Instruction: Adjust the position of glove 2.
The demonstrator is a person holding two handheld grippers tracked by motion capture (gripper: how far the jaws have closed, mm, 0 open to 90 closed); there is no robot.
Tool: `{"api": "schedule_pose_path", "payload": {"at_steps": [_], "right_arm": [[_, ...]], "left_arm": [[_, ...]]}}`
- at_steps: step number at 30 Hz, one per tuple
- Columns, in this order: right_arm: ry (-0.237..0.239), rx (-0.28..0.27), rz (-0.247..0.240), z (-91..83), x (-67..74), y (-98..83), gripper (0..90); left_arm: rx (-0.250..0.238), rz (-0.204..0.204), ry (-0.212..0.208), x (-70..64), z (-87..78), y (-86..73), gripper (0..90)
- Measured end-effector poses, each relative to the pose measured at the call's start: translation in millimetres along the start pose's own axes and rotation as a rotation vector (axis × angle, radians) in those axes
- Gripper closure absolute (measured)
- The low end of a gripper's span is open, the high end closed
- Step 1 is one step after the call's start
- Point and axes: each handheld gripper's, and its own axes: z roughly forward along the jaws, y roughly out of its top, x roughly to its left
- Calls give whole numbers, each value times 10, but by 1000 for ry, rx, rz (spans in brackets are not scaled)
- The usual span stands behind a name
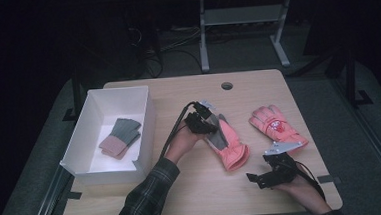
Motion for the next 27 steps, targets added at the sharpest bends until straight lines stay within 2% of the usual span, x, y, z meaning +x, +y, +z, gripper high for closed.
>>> {"api": "schedule_pose_path", "payload": {"at_steps": [6,9,14,19,26,27], "right_arm": [[2,-4,5,0,-4,-5,44],[1,0,8,-5,6,-1,44],[7,-10,4,-33,8,0,44],[19,-18,-8,-57,14,-6,44],[34,-23,-21,-48,74,0,43],[33,-24,-21,-49,73,-1,43]], "left_arm": [[21,15,-11,-86,30,-51,897],[28,22,-12,-149,1,-99,897],[38,57,-17,-252,-68,-202,897],[34,77,-38,-351,-105,-299,897],[47,119,-66,-495,-71,-299,897],[42,115,-70,-507,-66,-298,897]]}}
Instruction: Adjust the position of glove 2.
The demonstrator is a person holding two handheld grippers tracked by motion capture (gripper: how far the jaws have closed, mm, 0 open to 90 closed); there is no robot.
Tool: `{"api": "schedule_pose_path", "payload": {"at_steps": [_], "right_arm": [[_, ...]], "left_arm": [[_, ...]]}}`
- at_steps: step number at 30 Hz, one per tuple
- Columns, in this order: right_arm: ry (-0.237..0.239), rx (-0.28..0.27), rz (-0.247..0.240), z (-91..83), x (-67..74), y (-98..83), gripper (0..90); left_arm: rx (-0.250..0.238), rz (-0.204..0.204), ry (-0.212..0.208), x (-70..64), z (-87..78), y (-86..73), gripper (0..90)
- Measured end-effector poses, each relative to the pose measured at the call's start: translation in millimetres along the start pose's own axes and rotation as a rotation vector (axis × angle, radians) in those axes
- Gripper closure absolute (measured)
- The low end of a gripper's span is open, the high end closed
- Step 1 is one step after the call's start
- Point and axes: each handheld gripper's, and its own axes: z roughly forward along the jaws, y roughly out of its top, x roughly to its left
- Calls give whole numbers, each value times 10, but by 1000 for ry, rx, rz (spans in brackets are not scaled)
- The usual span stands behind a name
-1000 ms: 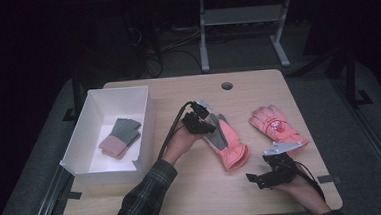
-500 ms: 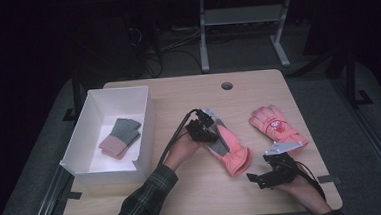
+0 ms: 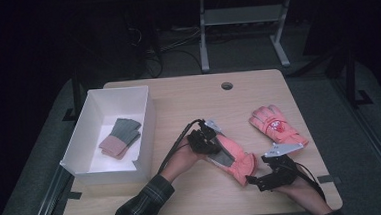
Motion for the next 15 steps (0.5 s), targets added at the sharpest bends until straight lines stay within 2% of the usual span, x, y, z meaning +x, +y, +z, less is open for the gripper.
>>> {"api": "schedule_pose_path", "payload": {"at_steps": [4,7,10,12,14,15], "right_arm": [[-2,-4,0,-2,-20,-9,34],[-5,-10,9,-4,-32,-14,30],[6,-5,15,0,-51,-18,28],[5,-14,10,-20,-50,-12,28],[6,-18,11,-34,-47,-5,28],[10,-23,12,-59,-36,11,28]], "left_arm": [[-30,-11,-8,3,-80,-8,896],[-60,-10,-1,-12,-243,-70,875],[-82,-12,7,-53,-368,-181,782],[-97,-25,17,-81,-432,-263,661],[-109,-31,26,-103,-490,-346,631],[-118,-42,28,-125,-527,-416,559]]}}
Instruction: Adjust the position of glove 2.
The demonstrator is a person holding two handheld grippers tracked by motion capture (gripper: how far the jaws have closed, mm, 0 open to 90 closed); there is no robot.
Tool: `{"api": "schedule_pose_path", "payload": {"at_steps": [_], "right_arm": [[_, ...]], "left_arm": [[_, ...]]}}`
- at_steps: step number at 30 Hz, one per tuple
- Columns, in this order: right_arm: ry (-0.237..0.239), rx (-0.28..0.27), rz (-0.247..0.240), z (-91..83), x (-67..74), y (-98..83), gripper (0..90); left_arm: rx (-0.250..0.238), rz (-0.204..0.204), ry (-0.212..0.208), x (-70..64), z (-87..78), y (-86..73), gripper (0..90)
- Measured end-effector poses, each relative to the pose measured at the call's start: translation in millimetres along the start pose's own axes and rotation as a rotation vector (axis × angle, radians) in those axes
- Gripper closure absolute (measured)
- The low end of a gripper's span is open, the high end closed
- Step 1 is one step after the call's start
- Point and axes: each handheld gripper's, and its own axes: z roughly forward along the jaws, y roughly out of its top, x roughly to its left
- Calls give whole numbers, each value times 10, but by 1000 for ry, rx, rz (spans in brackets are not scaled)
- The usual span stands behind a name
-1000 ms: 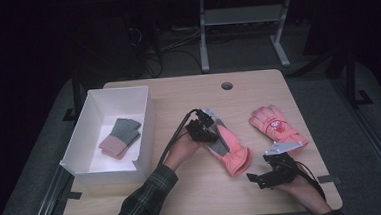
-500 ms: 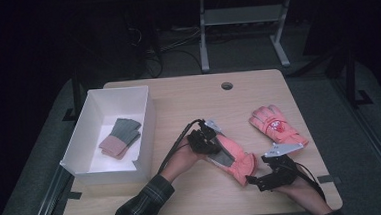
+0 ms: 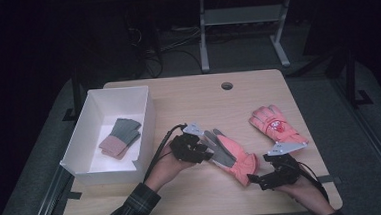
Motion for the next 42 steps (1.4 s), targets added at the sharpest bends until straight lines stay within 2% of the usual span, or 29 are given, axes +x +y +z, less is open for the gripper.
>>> {"api": "schedule_pose_path", "payload": {"at_steps": [2,3,4,5,6,7,10,15,17,21,23,24,26,28,31,33,34,35,38,42], "right_arm": [[-1,3,4,-10,10,10,36],[-55,5,9,-30,26,38,146],[-55,5,9,-30,26,38,146],[-44,13,19,-38,18,46,138],[-44,13,19,-38,18,46,138],[-39,29,14,-45,5,44,139],[-48,37,21,-55,-7,49,143],[-47,30,29,-86,-54,82,201],[-58,15,38,-103,-102,126,223],[-77,13,35,-121,-158,197,244],[-91,12,41,-118,-205,244,254],[-96,14,42,-117,-228,270,269],[-102,8,43,-107,-281,320,282],[-120,1,45,-112,-369,396,339],[-133,-6,43,-105,-434,439,371],[-148,-16,51,-105,-517,489,427],[-161,-18,47,-101,-551,512,441],[-183,-19,45,-103,-620,554,445],[-191,-27,49,-110,-689,585,443],[-239,-27,63,-130,-837,631,422]], "left_arm": [[0,0,4,-7,-32,-47,529],[-1,0,7,-15,-52,-85,459],[-6,-2,12,-26,-64,-123,459],[-4,-3,14,-31,-75,-161,410],[-6,-7,17,-37,-79,-188,410],[-12,-10,23,-48,-84,-238,349],[-4,-4,39,-78,-79,-343,300],[-6,-10,48,-150,-78,-461,219],[4,-4,50,-159,-87,-526,202],[-5,-4,56,-174,-84,-583,181],[17,13,62,-167,-88,-603,176],[4,3,66,-174,-80,-614,168],[14,14,63,-154,-87,-622,165],[14,20,69,-145,-75,-627,162],[7,14,83,-148,-53,-631,162],[5,27,88,-132,-63,-626,162],[-2,18,90,-139,-63,-625,163],[0,20,90,-140,-63,-621,163],[-1,14,86,-153,-48,-623,163],[3,20,83,-156,-37,-626,163]]}}
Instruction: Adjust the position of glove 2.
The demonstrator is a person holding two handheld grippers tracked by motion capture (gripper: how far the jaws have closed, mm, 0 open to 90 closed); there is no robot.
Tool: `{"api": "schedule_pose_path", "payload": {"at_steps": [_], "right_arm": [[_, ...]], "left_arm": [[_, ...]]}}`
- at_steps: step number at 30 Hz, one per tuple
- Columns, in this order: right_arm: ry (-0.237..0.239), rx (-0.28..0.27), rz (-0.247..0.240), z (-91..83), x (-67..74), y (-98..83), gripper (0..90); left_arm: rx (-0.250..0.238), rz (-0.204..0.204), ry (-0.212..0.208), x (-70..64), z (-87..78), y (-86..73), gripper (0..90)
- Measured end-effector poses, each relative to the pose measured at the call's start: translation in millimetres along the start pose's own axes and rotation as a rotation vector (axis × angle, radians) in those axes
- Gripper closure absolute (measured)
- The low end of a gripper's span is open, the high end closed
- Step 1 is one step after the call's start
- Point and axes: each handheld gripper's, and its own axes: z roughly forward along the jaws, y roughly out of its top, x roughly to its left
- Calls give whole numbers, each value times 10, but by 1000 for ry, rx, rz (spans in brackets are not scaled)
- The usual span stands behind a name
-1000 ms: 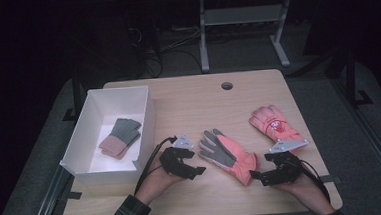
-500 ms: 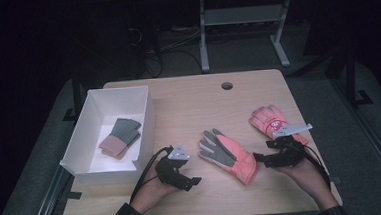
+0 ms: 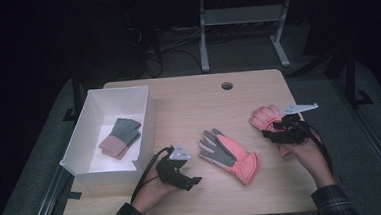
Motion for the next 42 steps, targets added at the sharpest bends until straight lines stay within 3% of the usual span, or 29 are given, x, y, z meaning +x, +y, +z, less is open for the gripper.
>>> {"api": "schedule_pose_path", "payload": {"at_steps": [4,8,16,23,29,34,42], "right_arm": [[-53,15,26,77,-203,27,410],[-82,25,37,141,-314,31,411],[-103,79,50,279,-386,-39,419],[-121,114,31,398,-403,-128,535],[-84,100,30,385,-469,-170,801],[-44,92,46,358,-534,-170,846],[-17,82,54,230,-567,-120,856]], "left_arm": [[4,-4,3,12,0,-6,163],[-1,-9,4,17,-2,-6,163],[18,-9,-2,11,21,-18,163],[30,-5,-6,7,33,-25,164],[41,-5,-8,4,50,-31,164],[34,-19,-8,8,52,-34,164],[33,-19,-9,25,44,-37,165]]}}
